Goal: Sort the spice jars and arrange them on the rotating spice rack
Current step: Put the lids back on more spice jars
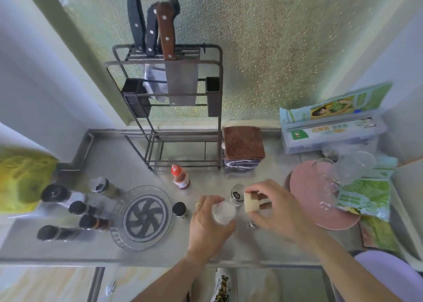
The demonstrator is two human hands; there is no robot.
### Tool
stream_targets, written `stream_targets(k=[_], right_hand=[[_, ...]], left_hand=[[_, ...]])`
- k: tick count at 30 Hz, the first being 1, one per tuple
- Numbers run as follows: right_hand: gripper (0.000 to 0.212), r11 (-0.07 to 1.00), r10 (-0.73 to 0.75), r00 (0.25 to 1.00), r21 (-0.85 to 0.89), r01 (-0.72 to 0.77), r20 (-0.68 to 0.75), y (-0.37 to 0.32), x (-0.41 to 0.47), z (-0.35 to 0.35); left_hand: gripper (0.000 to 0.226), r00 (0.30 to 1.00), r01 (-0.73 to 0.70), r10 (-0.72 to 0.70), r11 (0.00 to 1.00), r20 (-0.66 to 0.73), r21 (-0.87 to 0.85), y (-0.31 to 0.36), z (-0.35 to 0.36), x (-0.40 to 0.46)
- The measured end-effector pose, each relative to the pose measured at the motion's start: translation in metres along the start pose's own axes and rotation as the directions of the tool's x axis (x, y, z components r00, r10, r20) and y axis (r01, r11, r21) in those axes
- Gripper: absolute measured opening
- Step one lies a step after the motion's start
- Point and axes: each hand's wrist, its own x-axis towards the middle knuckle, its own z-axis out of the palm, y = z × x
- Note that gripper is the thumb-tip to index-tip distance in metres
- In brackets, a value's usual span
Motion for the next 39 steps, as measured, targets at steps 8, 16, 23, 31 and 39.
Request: stream_targets(k=[8,16,23,31,39], right_hand=[[0.049,0.896,-0.252,0.958,-0.341,0.285,0.138,-0.073,0.021,-0.011],[0.047,0.799,-0.334,0.922,-0.459,0.387,0.196,-0.114,0.036,-0.005],[0.044,0.764,-0.396,0.88,-0.438,0.474,0.262,-0.131,0.041,0.009],[0.041,0.857,-0.218,0.966,-0.445,0.259,0.141,-0.135,0.045,0.025],[0.046,0.869,-0.191,0.958,-0.417,0.267,0.214,-0.139,0.044,0.032]], left_hand=[[0.056,0.991,-0.133,0.131,0.986,-0.023,-0.101,0.031,-0.053,0.005],[0.056,0.97,-0.235,0.229,0.969,-0.082,-0.076,0.029,-0.094,0.014],[0.055,0.976,-0.22,0.219,0.97,-0.019,-0.099,0.013,-0.113,0.015],[0.06,0.972,-0.224,0.231,0.967,0.05,-0.118,-0.001,-0.131,0.012],[0.06,0.975,-0.194,0.205,0.973,0.085,-0.128,-0.003,-0.14,0.012]])
